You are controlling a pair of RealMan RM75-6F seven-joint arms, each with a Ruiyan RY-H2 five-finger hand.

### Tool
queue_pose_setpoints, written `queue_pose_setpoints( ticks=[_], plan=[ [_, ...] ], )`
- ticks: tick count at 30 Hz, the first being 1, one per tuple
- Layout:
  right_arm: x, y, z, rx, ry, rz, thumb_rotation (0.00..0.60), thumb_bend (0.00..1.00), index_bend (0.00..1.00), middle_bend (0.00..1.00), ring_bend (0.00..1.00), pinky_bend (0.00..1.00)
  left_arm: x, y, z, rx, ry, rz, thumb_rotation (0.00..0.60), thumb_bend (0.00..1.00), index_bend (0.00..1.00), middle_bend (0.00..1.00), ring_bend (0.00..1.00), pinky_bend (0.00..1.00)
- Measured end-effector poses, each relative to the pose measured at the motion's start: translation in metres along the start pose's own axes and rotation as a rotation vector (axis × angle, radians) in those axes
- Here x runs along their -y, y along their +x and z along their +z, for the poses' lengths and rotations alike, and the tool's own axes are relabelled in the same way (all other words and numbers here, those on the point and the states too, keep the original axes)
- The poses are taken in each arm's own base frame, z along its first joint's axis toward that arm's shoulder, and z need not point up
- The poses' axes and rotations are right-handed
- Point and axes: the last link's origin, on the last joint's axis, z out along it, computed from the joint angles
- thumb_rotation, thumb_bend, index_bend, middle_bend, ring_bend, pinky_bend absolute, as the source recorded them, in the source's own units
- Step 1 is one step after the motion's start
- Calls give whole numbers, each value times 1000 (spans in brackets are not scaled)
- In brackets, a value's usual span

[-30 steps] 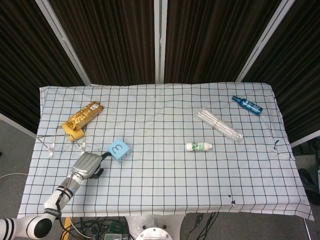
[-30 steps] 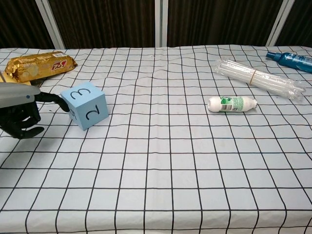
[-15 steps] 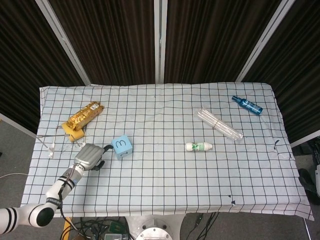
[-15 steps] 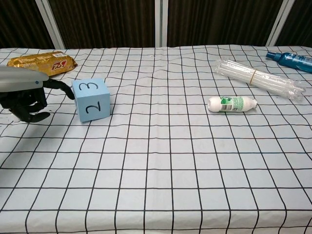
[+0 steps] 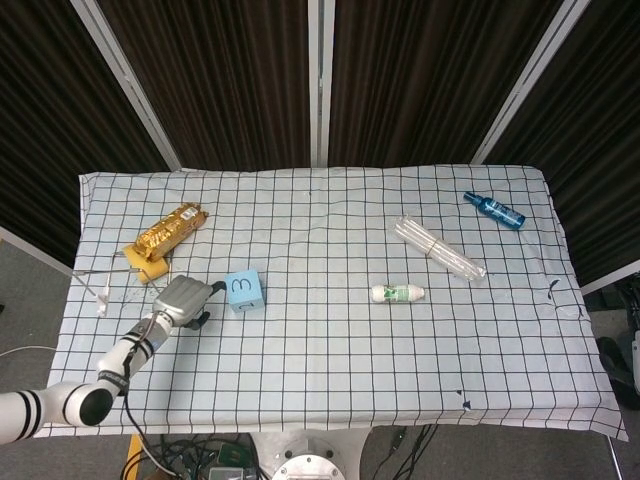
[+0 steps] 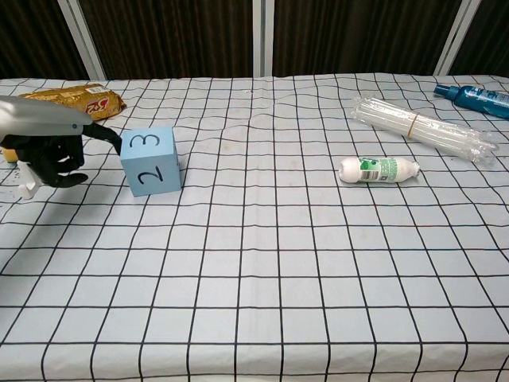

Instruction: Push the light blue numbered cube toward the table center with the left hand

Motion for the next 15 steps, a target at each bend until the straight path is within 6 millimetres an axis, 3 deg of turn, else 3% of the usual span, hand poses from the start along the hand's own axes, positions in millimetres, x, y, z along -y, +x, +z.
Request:
queue_pose_setpoints(
  ticks=[15],
  plan=[
    [2, -4, 3, 15, -5, -4, 600, 150, 0, 0, 0, 0, -9, 33, 16, 99, -27, 7, 600, 491, 185, 854, 847, 815]
  ],
)
